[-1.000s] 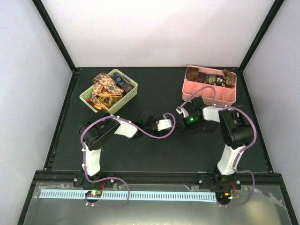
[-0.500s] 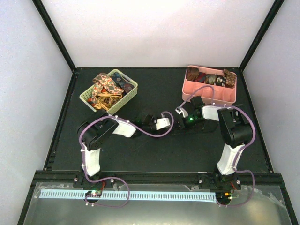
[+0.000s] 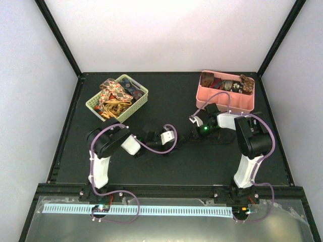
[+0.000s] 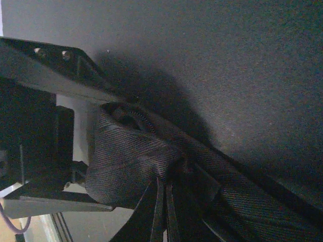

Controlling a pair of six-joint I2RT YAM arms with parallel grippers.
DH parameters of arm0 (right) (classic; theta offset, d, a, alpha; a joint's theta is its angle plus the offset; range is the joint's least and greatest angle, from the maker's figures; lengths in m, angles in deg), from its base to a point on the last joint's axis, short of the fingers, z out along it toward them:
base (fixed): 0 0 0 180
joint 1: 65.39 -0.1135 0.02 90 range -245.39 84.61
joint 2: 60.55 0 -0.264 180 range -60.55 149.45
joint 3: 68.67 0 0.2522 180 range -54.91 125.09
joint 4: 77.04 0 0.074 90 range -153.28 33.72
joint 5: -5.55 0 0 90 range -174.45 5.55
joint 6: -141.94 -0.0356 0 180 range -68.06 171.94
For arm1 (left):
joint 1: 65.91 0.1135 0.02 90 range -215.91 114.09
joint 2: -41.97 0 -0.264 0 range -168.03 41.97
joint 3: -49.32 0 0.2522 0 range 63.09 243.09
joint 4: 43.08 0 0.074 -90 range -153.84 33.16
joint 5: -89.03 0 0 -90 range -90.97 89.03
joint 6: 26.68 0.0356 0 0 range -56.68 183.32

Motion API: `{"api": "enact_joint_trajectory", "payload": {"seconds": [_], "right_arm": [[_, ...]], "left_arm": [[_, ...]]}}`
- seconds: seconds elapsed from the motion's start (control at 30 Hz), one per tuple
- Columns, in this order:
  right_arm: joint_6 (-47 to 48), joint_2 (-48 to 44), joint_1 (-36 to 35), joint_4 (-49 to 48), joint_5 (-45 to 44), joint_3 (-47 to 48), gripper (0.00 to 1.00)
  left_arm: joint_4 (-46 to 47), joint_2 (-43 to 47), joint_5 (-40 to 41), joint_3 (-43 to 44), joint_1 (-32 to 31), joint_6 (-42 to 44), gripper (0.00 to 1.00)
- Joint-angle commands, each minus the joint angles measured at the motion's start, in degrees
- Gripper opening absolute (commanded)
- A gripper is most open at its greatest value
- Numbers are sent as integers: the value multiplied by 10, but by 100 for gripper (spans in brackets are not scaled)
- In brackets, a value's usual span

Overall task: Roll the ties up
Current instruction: Roll the tie at the center of the board.

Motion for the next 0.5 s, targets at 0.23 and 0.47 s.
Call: {"api": "enact_joint_trajectory", "payload": {"seconds": [0.23,0.47], "right_arm": [[15,27,-3,39,-73,1,2],[15,38,-3,42,-67,6,2]], "left_arm": [[239,-128,-58,38,-2,-91,84],[193,-143,-76,74,-10,-83,64]]}}
